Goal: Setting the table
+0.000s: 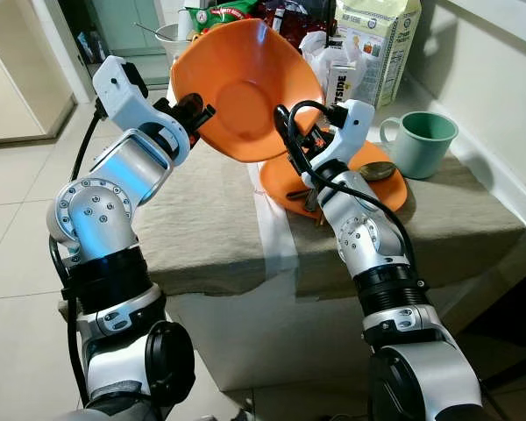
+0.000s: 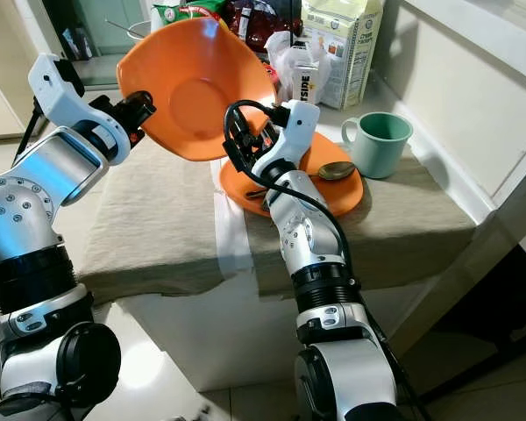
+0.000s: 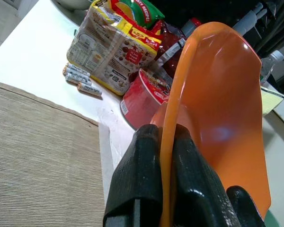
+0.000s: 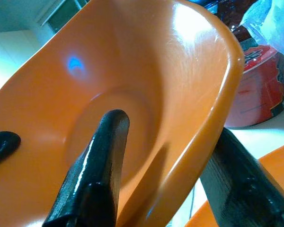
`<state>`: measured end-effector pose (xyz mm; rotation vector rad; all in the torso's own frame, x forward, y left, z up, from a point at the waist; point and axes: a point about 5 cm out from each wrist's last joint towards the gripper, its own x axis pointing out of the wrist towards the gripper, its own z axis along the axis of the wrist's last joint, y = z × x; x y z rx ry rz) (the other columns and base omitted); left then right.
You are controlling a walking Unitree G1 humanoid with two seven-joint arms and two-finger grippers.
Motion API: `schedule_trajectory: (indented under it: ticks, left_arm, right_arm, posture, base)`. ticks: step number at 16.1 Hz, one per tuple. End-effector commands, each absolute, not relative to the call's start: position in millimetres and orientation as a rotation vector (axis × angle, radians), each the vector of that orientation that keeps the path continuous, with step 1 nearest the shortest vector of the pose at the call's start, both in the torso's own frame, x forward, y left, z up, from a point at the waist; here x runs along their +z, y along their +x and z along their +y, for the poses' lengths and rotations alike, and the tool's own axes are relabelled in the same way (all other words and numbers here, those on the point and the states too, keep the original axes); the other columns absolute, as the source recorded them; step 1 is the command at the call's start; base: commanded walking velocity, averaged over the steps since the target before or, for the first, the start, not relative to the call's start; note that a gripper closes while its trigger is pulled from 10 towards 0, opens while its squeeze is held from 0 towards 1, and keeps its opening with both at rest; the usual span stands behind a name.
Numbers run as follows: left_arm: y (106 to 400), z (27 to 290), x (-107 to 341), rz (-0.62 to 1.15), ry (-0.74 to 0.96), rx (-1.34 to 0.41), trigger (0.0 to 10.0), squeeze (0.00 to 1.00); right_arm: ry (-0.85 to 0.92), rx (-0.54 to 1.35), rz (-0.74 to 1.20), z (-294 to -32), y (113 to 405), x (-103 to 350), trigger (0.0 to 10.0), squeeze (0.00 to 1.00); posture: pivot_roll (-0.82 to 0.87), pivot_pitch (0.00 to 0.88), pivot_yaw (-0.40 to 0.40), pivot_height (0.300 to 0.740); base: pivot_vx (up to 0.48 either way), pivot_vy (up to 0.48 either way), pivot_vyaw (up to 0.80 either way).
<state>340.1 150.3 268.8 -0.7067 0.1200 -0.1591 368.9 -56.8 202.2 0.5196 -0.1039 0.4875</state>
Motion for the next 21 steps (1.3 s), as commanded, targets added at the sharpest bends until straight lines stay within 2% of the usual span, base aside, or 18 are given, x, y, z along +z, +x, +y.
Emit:
schedule_trajectory:
  ticks: [1, 15, 16, 17, 21]
  left_arm:
    - [339.3, 150.5, 279.6, 0.062, -0.702, -0.194, 0.0, 0.0]
    - [341.9, 154.9, 265.7, 0.085, -0.602, -0.171, 0.0, 0.0]
    - [342.4, 155.7, 264.6, 0.086, -0.579, -0.165, 8.5, 0.0]
    - [343.1, 156.9, 263.1, 0.09, -0.563, -0.153, 10.0, 0.0]
    - [344.2, 158.4, 262.2, 0.08, -0.522, -0.143, 10.0, 0.0]
  right_arm:
    - [0.527, 0.486, -0.07, -51.1, 366.9, 195.8, 0.0, 0.0]
    - [0.526, 0.479, -0.066, -50.3, 364.7, 194.2, 0.0, 0.0]
    - [0.524, 0.479, -0.066, -50.1, 364.5, 193.8, 0.0, 0.0]
    - [0.523, 0.479, -0.065, -49.9, 364.3, 193.5, 0.0, 0.0]
    - [0.524, 0.476, -0.066, -49.8, 364.9, 194.7, 0.0, 0.0]
  posture:
    - [-0.11, 0.0, 0.059, 0.74]
    - [-0.11, 0.0, 0.06, 0.74]
    - [-0.11, 0.0, 0.06, 0.74]
    - [-0.11, 0.0, 0.06, 0.74]
    - [-0.11, 0.0, 0.059, 0.74]
  base:
    - [0.0, 0.0, 0.0]
    - [0.0, 0.0, 0.0]
    - [0.0, 0.0, 0.0]
    - [0.0, 0.0, 0.0]
    - [0.0, 0.0, 0.0]
